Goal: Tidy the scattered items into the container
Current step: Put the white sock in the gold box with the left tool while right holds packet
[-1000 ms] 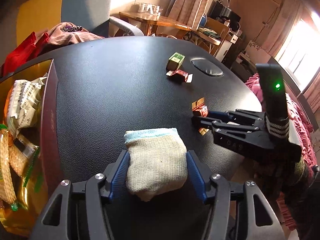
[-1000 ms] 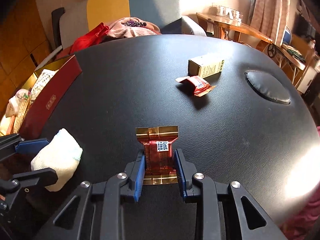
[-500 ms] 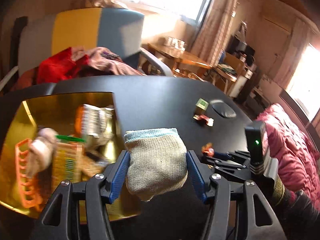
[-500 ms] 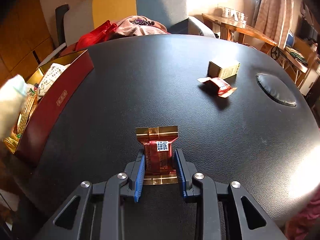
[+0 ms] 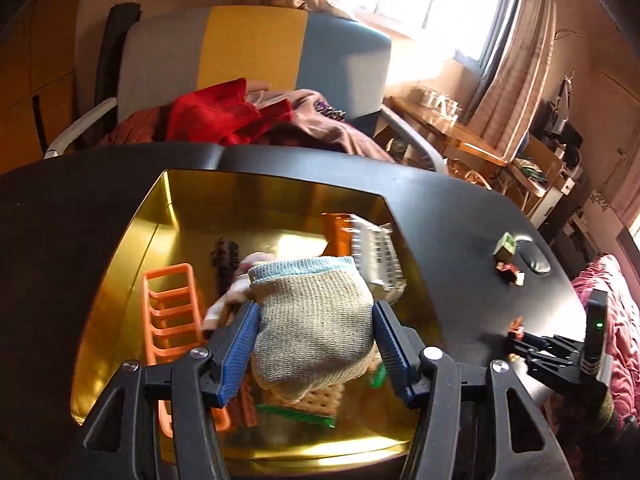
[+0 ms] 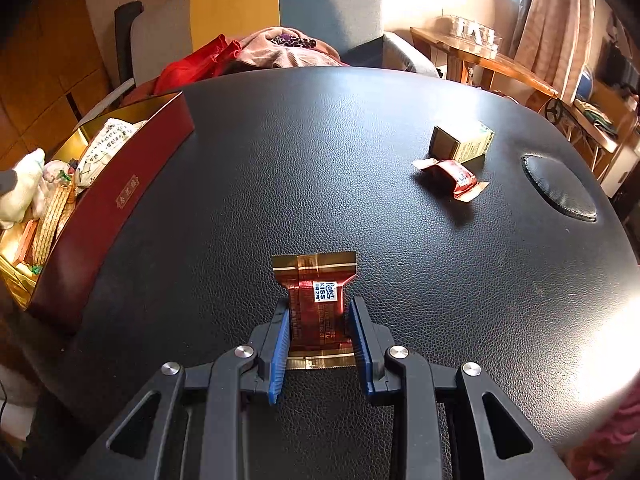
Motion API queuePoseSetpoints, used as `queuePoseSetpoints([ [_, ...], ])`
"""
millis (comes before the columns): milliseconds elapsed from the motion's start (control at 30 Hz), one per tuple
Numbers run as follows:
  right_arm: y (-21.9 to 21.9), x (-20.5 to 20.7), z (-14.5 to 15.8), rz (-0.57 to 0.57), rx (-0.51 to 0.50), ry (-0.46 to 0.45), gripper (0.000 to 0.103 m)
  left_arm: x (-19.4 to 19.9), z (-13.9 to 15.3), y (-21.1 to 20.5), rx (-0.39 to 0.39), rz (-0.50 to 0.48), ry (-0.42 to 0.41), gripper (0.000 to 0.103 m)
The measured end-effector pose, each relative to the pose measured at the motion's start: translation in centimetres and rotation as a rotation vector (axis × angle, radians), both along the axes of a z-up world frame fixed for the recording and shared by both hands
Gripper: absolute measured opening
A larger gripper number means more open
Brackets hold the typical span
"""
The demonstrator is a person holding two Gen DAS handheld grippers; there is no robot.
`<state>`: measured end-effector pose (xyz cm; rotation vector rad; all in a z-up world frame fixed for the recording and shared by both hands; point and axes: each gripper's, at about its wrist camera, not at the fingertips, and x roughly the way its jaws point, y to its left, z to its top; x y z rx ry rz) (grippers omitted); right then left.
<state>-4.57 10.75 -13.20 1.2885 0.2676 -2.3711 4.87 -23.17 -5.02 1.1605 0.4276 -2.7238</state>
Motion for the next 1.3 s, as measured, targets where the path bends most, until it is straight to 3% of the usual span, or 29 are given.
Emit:
queuePoseSetpoints([
  [267, -0.2, 0.0, 0.0, -0.004, 0.007, 0.002, 0.029, -1.9, -1.8, -1.8, -0.029, 0.037, -0.044, 0.060],
  [633, -0.4, -0.2, 0.1, -0.019, 0.001, 0.001, 0.029, 0.4, -0.1, -1.8, -0.016, 0.071, 0.004, 0.064],
  [900, -0.3, 0.1, 1.1, -0.034, -0.098, -0.012, 0.025, 3.0, 1.3, -1.2, -0.008, 0.086, 0.043, 0.065],
  [1300, -2.5, 0.7, 0.9, 0.008, -0.020, 0.015, 0.025, 5.5, 1.4, 0.9, -0.009, 0.058, 0.053, 0.065],
])
